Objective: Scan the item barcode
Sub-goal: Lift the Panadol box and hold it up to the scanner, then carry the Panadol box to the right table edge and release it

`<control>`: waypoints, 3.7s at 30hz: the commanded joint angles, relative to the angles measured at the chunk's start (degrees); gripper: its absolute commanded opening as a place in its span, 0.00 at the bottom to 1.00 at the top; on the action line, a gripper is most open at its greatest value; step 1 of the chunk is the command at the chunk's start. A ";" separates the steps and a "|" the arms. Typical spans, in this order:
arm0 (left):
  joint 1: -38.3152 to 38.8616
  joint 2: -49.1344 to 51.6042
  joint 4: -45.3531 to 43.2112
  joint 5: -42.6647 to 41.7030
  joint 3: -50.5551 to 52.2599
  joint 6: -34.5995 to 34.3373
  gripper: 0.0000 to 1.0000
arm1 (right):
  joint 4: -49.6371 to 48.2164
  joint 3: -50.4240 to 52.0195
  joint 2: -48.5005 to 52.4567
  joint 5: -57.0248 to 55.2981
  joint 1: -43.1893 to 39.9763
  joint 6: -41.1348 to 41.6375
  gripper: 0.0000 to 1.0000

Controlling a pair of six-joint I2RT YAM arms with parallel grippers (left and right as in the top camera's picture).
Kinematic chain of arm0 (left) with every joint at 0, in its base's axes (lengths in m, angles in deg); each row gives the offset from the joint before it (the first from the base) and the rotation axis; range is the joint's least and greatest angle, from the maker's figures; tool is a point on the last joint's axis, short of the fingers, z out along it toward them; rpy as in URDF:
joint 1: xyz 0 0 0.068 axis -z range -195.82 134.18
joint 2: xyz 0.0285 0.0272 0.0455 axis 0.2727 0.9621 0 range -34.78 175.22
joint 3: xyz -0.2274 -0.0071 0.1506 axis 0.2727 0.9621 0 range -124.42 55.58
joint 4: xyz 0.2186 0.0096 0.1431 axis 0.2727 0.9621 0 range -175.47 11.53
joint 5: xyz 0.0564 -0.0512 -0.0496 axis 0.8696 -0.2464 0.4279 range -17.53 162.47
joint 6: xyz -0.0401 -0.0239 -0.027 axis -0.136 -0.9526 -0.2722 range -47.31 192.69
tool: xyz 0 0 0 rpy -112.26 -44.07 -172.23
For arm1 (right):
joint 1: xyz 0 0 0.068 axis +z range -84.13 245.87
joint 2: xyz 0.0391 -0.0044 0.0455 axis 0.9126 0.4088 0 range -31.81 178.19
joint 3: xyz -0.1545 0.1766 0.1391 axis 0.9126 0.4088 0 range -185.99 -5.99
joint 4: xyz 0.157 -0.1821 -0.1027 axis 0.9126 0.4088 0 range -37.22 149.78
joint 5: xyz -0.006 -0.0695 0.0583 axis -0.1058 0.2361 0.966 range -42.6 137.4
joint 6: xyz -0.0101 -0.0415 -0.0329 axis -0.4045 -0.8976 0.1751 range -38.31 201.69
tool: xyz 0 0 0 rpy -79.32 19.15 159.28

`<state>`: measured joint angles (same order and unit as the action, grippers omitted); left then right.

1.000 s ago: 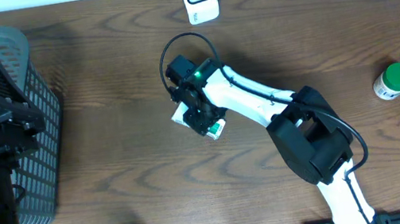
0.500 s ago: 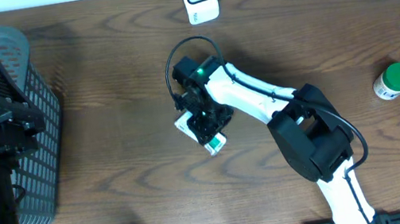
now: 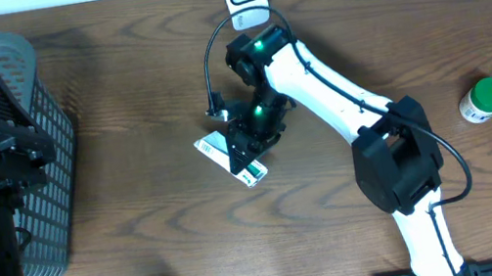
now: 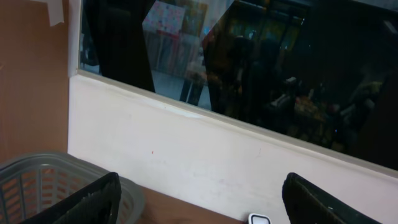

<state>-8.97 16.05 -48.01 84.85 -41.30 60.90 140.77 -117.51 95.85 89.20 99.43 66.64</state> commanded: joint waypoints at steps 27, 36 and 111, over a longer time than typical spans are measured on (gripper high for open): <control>-0.15 -0.13 -0.20 0.31 0.02 0.11 0.83 | 3.21 -4.66 0.48 7.04 -3.23 -17.22 0.39; -0.15 -0.13 -0.20 0.31 0.02 0.11 0.83 | -16.24 -4.68 0.48 -9.33 -7.65 -4.13 0.38; -0.15 -0.13 -0.20 0.31 0.02 0.11 0.83 | -99.30 -7.02 23.58 -93.66 -7.43 -49.77 0.37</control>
<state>-8.97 16.05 -48.01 84.85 -41.30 60.90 40.33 -123.72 119.91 -2.73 91.89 15.27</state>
